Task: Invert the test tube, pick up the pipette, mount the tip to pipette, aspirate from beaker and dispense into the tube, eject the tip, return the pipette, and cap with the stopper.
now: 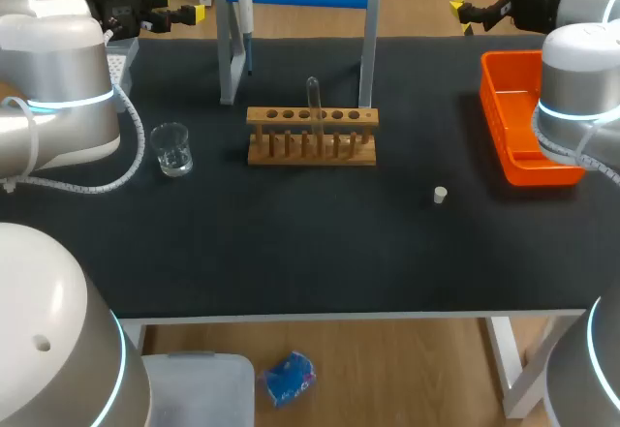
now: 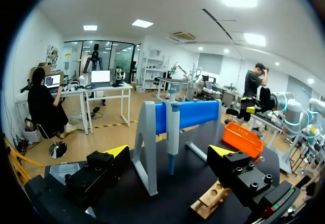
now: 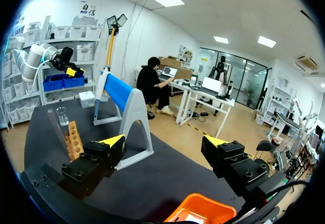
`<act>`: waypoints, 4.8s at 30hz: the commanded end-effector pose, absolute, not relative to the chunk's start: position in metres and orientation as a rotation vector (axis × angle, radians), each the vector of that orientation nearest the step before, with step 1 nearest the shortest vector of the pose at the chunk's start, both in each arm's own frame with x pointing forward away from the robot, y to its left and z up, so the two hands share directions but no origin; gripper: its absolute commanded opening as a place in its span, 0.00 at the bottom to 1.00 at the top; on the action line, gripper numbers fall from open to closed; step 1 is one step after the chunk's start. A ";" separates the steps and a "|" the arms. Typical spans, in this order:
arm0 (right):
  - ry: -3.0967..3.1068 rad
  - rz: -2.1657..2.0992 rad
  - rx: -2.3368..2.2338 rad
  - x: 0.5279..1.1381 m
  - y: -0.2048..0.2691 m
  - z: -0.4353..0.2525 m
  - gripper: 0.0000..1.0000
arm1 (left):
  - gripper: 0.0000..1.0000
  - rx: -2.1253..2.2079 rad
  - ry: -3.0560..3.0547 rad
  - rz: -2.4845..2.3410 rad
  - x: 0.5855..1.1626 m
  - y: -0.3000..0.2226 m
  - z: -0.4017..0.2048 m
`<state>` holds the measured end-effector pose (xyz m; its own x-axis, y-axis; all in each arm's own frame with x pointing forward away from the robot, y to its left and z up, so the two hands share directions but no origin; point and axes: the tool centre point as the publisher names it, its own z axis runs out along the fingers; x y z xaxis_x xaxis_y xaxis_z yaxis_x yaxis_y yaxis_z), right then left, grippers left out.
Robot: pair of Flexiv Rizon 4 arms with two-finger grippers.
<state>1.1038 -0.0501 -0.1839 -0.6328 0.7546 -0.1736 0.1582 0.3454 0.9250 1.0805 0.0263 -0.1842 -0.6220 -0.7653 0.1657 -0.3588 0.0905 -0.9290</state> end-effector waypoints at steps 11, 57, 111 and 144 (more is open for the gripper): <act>2.014 1.290 0.793 1.104 -0.050 -0.184 1.00 | 1.00 -1.107 2.019 -1.546 1.082 0.027 -0.184; 2.382 1.934 0.154 1.018 -0.015 -0.166 1.00 | 1.00 -0.517 2.310 -1.538 1.011 0.014 -0.167; 2.402 1.943 -0.148 0.909 0.106 -0.250 1.00 | 1.00 -0.440 2.550 -1.509 0.947 -0.077 -0.245; 2.489 1.980 -0.231 0.953 0.195 -0.299 1.00 | 1.00 -0.440 2.550 -1.509 0.947 -0.077 -0.245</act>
